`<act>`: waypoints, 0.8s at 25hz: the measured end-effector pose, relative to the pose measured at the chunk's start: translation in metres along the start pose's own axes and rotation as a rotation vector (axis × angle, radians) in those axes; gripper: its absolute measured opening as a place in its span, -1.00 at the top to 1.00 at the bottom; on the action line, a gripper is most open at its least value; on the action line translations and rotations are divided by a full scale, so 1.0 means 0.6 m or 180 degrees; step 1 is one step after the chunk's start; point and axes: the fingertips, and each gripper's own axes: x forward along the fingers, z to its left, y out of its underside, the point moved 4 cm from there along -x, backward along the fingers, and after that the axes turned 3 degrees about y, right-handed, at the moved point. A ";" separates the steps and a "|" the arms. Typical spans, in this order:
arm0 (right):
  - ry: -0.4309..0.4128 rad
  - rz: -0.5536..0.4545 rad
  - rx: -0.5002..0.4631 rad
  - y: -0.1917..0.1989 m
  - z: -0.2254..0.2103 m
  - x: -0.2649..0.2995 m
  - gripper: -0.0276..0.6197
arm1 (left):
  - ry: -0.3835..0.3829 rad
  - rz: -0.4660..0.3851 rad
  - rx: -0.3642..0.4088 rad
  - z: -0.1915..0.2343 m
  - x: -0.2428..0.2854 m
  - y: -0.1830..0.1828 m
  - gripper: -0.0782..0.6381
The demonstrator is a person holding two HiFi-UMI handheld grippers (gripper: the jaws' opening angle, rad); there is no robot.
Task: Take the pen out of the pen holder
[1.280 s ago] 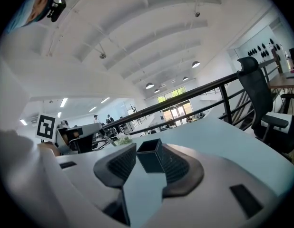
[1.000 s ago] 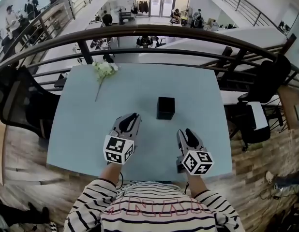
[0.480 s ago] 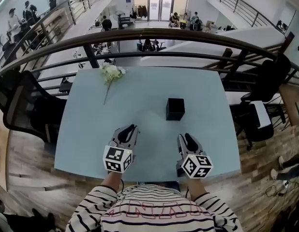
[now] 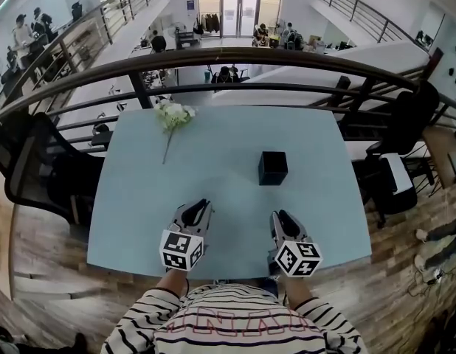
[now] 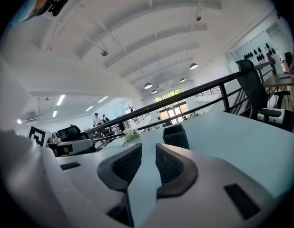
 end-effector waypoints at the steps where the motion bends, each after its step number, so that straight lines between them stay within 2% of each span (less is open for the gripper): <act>1: 0.0015 -0.0004 0.0002 0.002 0.001 -0.002 0.61 | 0.0009 0.0005 -0.0001 0.000 -0.002 0.003 0.62; 11: 0.0158 0.0031 -0.0046 0.014 0.005 -0.016 0.80 | 0.0010 0.0048 -0.0055 0.004 -0.015 0.023 0.62; 20: 0.0185 0.0031 -0.0245 0.004 0.004 -0.008 0.83 | 0.0016 0.0051 -0.0064 0.005 -0.004 0.021 0.62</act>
